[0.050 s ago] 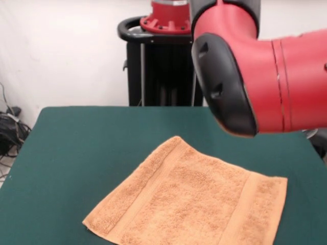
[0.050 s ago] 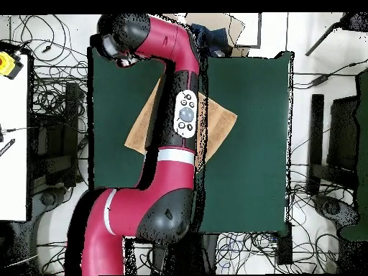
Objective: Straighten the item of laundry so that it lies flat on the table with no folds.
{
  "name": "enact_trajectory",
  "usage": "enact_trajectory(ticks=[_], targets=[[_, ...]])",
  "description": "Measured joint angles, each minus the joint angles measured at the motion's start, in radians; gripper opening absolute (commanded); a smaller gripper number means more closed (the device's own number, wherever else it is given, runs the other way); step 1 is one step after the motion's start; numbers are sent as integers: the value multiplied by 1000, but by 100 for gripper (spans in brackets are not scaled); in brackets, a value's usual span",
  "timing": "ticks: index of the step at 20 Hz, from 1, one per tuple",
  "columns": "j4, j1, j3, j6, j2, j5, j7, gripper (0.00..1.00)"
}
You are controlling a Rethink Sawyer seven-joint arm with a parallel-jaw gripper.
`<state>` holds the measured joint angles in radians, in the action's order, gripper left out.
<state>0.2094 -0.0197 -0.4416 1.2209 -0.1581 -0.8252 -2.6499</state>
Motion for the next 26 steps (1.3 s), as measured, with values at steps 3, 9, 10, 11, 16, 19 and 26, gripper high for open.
enact_trajectory(ticks=[3, 9, 10, 11, 16, 19, 26], targets=[[-10, 0, -3, 17, 15, -27, 0, 100], [-8, 0, -23, 185, 96, -1, 0, 100], [-4, -1, -23, 202, 107, 9, 0, 100], [5, -1, -24, 223, 123, 24, 0, 100], [81, -3, -28, 284, 224, 123, 0, 100], [133, -3, -31, 287, 278, 180, 0, 100], [261, -3, -31, 283, 382, 289, 0, 100]])
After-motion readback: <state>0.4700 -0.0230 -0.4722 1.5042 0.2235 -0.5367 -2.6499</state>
